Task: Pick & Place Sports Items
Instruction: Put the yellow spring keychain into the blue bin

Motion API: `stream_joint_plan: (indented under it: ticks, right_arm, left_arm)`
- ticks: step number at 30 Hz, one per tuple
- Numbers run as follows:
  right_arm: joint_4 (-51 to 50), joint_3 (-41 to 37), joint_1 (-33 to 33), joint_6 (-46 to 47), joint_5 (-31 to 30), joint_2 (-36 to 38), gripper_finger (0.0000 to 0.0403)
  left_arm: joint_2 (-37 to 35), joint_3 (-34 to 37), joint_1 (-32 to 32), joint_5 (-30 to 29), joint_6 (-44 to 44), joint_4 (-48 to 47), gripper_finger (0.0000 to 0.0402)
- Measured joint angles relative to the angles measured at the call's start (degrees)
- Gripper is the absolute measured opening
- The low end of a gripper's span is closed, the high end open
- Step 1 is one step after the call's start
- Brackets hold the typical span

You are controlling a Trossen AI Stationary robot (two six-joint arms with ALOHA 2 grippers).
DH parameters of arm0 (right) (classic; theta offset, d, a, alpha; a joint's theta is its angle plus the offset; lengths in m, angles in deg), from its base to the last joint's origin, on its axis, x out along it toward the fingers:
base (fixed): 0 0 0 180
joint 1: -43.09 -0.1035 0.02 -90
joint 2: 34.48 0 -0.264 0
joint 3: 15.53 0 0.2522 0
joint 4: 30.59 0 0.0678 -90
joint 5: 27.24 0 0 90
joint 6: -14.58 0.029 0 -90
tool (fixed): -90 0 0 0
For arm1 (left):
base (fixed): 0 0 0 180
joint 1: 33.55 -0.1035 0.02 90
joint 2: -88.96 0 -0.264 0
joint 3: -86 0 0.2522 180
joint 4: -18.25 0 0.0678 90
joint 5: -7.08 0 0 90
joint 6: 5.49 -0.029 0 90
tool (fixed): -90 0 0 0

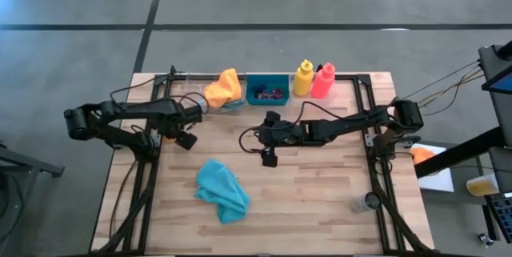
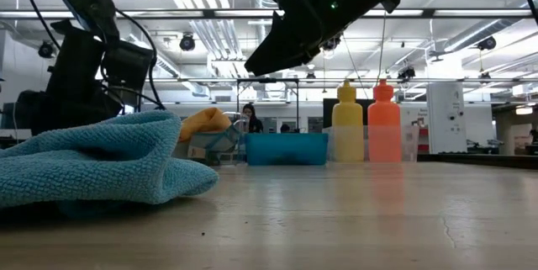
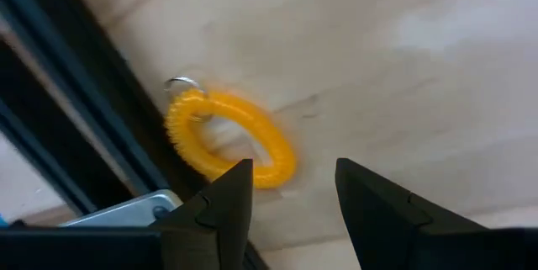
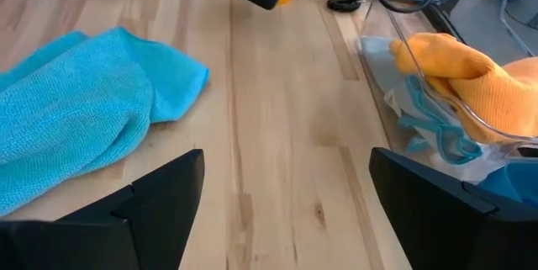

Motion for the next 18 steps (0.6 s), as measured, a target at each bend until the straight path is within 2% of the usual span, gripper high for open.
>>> stream_joint_plan:
  ticks: [6, 13, 18]
  right_arm:
    - [0.0, 0.0, -0.1, 0.0, 2.3, 0.0, 0.0339]
    - [0.0, 0.0, -0.1, 0.0, 3.1, 0.0, 0.0339]
    - [0.0, 0.0, -0.1, 0.0, 6.3, 0.0, 0.0339]
  left_arm:
    - [1.6, 0.0, 0.0, -1.6, 3.6, 0.2, 0.0173]
    - [5.4, 0.8, 0.0, -1.4, 3.1, 2.7, 0.0173]
    - [5.9, 0.8, 0.0, -0.7, 3.1, 2.9, 0.0173]
